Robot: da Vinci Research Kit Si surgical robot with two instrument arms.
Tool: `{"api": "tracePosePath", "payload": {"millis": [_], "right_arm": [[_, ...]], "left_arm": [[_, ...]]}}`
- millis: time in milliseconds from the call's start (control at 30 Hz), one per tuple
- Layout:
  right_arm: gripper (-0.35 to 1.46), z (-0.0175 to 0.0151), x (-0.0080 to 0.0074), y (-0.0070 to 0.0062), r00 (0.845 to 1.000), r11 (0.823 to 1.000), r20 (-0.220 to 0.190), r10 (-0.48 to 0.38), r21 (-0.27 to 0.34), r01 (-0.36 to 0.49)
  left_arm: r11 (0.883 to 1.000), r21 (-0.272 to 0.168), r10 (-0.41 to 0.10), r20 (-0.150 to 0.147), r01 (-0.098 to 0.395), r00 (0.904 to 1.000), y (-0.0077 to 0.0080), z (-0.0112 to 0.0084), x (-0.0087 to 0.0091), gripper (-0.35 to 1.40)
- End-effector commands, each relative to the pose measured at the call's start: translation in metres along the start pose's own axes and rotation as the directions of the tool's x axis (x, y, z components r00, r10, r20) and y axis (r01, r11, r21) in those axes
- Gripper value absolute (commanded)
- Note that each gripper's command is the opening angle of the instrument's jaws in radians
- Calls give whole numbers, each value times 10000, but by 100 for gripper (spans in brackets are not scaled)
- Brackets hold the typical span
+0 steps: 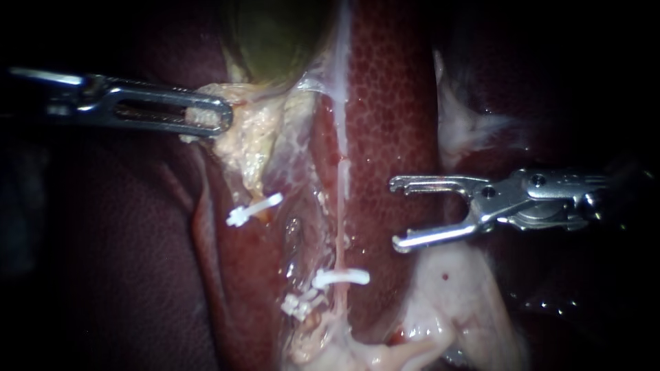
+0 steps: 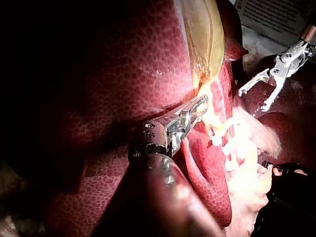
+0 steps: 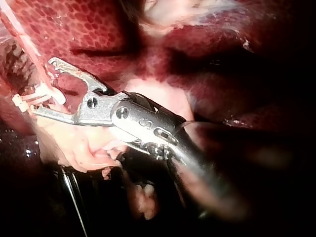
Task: Going back first clip right tube
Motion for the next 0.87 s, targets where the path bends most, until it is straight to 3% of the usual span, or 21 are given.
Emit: {"api": "tracePosePath", "payload": {"millis": [33, 267, 467, 867], "right_arm": [[60, 0, 0, 0, 10000, 10000, 0, -2, 5, 2], [60, 0, -1, -1, 10000, 10000, 1, -7, 4, 7], [60, 1, -2, -3, 10000, 10000, 3, -17, 1, 17], [60, 2, 0, -5, 9999, 9999, -3, -106, -4, 106]], "left_arm": [[10000, -24, 38, -33, -38, 10000, 2, 6, 4, -35], [9999, 22, 164, -245, -163, 9996, 11, 43, 22, -35], [9999, 82, 121, -386, -117, 9992, 12, 61, 34, -35], [9998, 154, 144, -415, -138, 9990, 10, 66, 37, -35]]}}
